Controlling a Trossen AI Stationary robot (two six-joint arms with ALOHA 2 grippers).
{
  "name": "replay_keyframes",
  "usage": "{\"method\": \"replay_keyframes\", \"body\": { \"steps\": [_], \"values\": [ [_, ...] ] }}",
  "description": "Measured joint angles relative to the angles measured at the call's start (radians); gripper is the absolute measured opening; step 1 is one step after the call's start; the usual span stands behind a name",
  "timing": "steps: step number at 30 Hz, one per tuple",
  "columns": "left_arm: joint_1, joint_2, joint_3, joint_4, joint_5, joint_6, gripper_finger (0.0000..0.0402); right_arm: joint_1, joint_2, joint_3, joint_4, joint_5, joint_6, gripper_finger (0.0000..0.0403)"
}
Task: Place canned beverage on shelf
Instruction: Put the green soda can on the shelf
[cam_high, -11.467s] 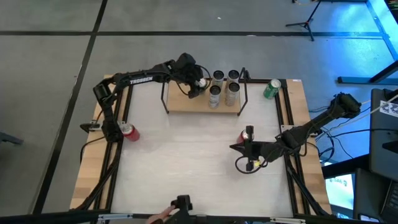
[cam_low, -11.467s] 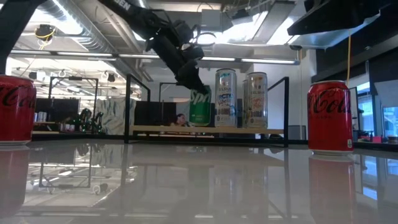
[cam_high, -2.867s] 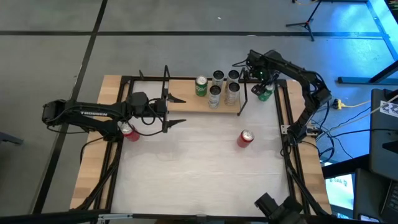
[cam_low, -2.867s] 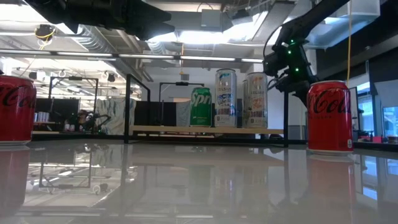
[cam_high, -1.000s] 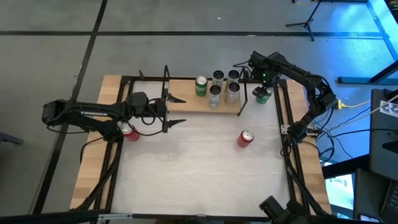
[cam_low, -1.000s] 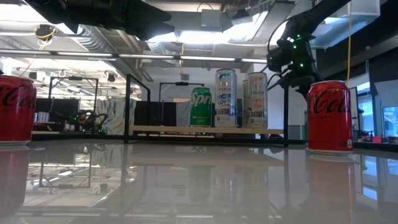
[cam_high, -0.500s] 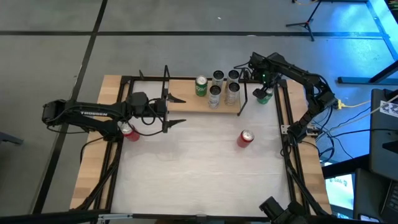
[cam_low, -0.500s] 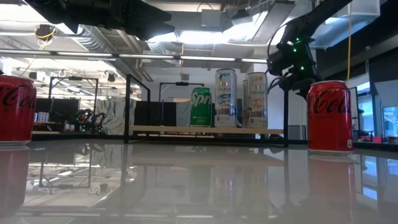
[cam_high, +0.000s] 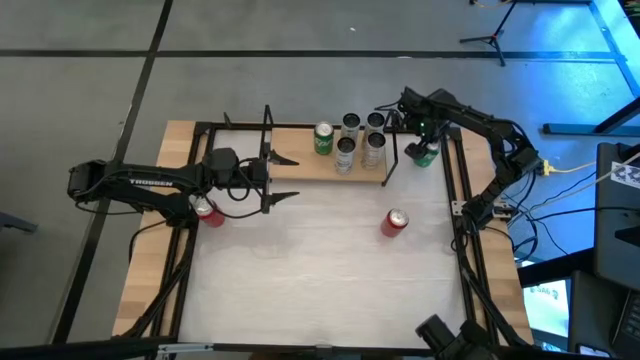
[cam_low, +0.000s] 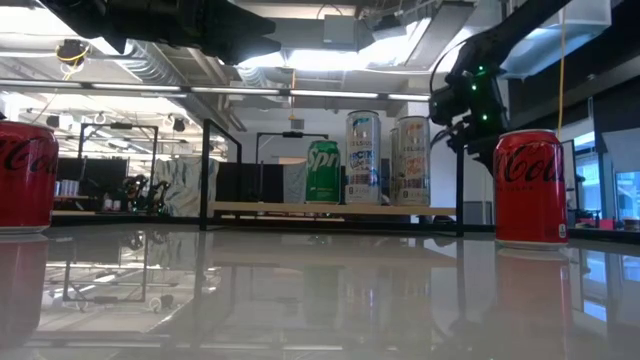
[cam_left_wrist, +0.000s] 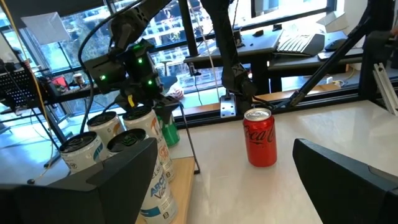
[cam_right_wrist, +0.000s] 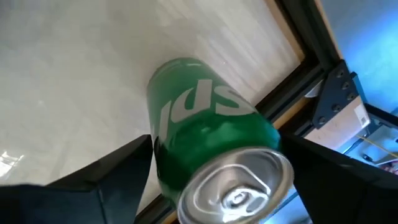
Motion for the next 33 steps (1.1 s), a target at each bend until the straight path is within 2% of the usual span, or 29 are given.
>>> {"method": "replay_keyframes", "body": {
  "steps": [14,22,27,33],
  "values": [
    [0.000,0.000,0.000,0.000,0.000,-0.021,0.0367,0.001,-0.005,-0.025,-0.006,-0.015,-0.004,0.0289],
    [0.000,0.000,0.000,0.004,0.000,-0.023,0.0367,0.002,-0.008,-0.011,-0.050,-0.039,-0.004,0.0286],
    [0.000,0.000,0.000,0.005,0.000,-0.022,0.0367,0.055,-0.054,0.026,-0.092,-0.061,0.020,0.0285],
    [0.000,0.000,0.000,0.006,0.000,-0.019,0.0367,0.176,-0.116,0.029,-0.189,-0.057,0.089,0.0285]
  ]
}}
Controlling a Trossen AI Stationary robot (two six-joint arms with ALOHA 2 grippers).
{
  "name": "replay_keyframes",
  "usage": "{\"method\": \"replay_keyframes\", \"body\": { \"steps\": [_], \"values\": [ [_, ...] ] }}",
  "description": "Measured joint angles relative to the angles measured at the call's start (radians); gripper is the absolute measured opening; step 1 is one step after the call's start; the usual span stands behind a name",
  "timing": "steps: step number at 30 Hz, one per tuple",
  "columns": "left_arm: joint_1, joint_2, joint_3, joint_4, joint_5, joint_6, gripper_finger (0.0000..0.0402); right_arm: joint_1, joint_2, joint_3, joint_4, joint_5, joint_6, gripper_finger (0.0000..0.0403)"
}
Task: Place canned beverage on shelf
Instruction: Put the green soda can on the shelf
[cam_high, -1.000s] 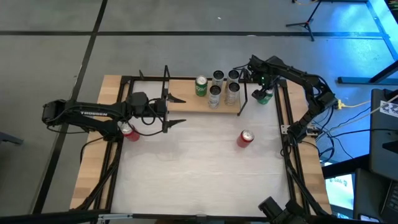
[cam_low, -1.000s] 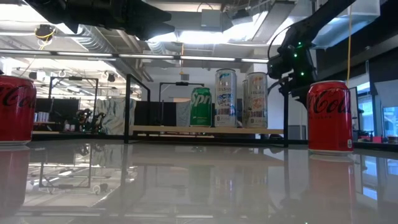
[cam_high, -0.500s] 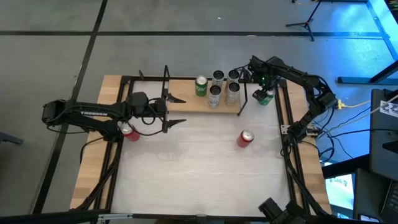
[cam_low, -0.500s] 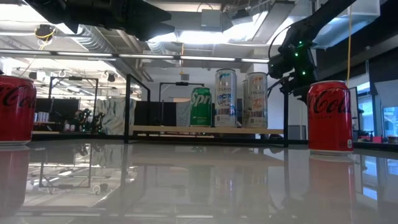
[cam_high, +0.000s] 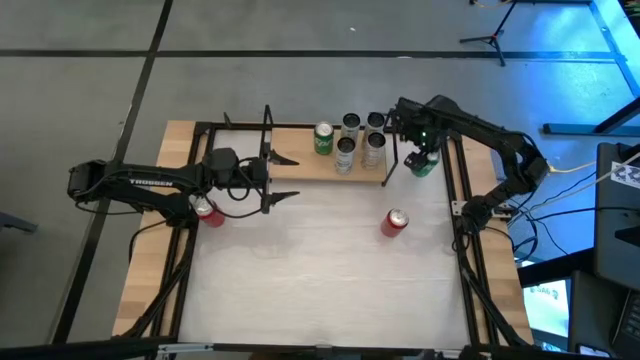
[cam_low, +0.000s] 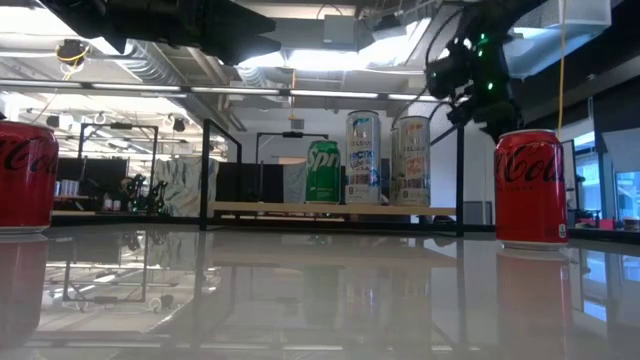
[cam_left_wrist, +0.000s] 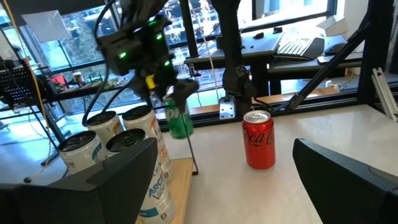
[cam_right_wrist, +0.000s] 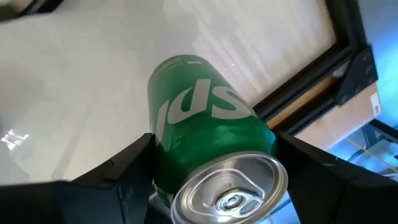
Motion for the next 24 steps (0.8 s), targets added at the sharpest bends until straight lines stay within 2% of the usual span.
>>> {"method": "replay_keyframes", "body": {
  "steps": [10,16,24],
  "values": [
    [0.000,0.000,0.000,-0.001,0.000,-0.003,0.0367,0.244,-0.111,0.001,-0.163,-0.026,0.213,0.0283],
    [0.000,0.000,0.000,-0.005,0.000,-0.003,0.0367,0.387,-0.159,-0.003,-0.169,-0.074,0.312,0.0283],
    [-0.002,0.000,0.000,0.001,0.000,0.000,0.0367,0.460,-0.162,-0.005,-0.164,-0.050,0.371,0.0285]
  ]
}}
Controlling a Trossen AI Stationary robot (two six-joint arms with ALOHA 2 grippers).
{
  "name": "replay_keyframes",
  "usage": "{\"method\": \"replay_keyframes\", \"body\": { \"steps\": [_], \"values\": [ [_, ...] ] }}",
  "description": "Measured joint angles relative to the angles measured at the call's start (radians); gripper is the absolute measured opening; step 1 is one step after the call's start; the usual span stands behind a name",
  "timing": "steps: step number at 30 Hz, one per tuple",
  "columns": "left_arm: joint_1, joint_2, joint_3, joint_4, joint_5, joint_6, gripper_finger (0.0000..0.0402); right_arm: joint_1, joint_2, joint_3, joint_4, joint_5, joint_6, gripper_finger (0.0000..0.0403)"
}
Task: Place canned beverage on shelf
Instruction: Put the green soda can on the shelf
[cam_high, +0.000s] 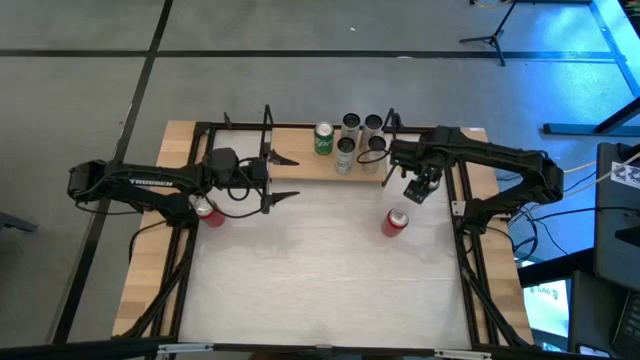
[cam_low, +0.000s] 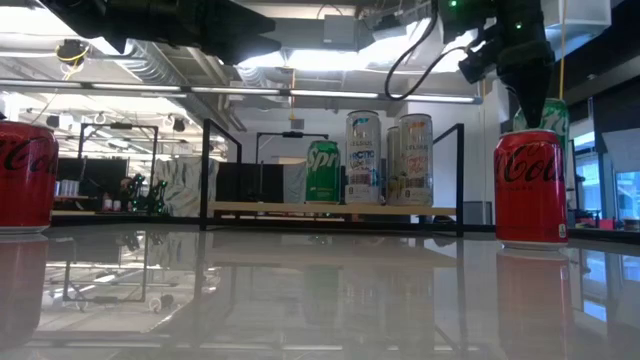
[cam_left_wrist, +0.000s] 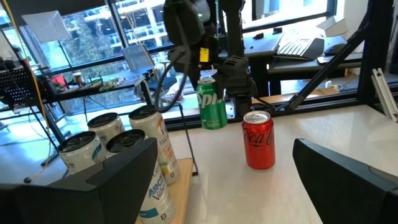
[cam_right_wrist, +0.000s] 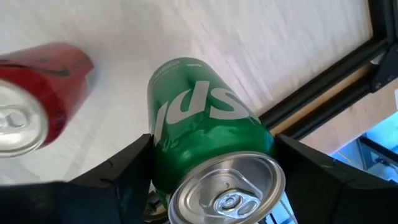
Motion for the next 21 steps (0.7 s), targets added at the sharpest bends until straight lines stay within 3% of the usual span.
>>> {"method": "replay_keyframes", "body": {
  "steps": [9,21],
  "values": [
    [-0.005,0.000,0.000,0.000,0.000,0.000,0.0367,0.095,-0.028,0.000,-0.003,-0.054,0.098,0.0281],
    [-0.031,0.000,0.000,-0.001,0.000,0.000,0.0367,0.340,-0.045,0.000,-0.002,-0.126,0.316,0.0281]
  ]
}}
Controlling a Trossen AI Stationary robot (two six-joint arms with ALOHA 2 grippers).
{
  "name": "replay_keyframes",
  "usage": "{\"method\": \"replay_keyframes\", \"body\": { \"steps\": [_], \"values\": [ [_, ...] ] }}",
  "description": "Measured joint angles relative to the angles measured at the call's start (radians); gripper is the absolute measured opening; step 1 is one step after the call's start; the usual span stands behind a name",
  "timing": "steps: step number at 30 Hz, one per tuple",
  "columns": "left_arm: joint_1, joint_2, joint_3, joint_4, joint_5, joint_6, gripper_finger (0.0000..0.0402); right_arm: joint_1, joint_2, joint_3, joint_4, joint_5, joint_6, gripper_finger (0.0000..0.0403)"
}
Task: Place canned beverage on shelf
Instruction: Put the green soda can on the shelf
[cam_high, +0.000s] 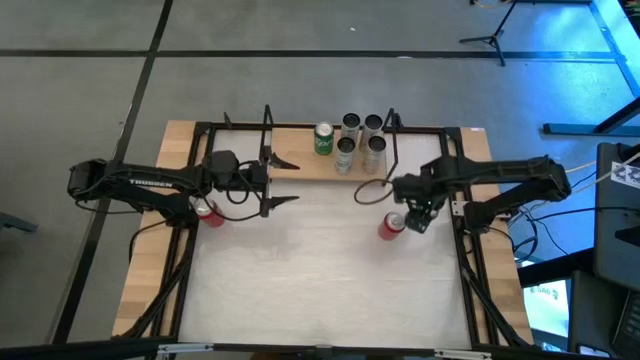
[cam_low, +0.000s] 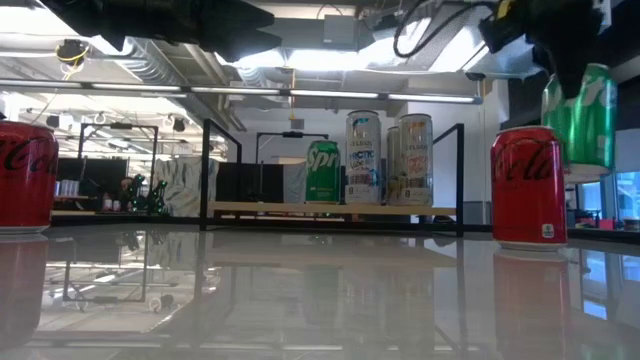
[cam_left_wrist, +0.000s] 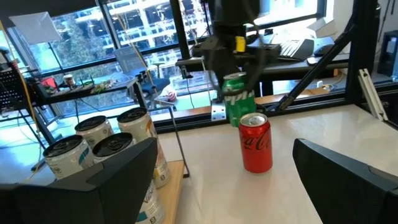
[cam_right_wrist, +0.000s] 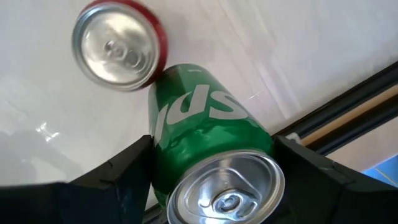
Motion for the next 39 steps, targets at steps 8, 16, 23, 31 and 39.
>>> {"method": "replay_keyframes", "body": {
  "steps": [8,16,23,31,39],
  "values": [
    [-0.040,0.000,0.000,-0.005,-0.001,-0.040,0.0367,0.154,0.005,0.000,0.003,-0.058,0.190,0.0279],
    [-0.163,0.000,0.000,0.015,-0.008,-0.053,0.0367,0.388,0.053,0.000,0.074,-0.092,0.370,0.0279],
    [-0.244,0.028,0.001,0.025,-0.164,-0.108,0.0367,0.446,0.153,0.000,0.372,-0.057,0.217,0.0279],
    [-0.266,0.097,0.001,0.023,-0.241,-0.189,0.0367,0.388,0.306,0.061,0.548,-0.022,-0.145,0.0278],
    [-0.266,0.117,0.001,0.015,-0.240,-0.243,0.0367,0.300,0.436,0.237,0.523,0.114,-0.434,0.0278]
  ]
}}
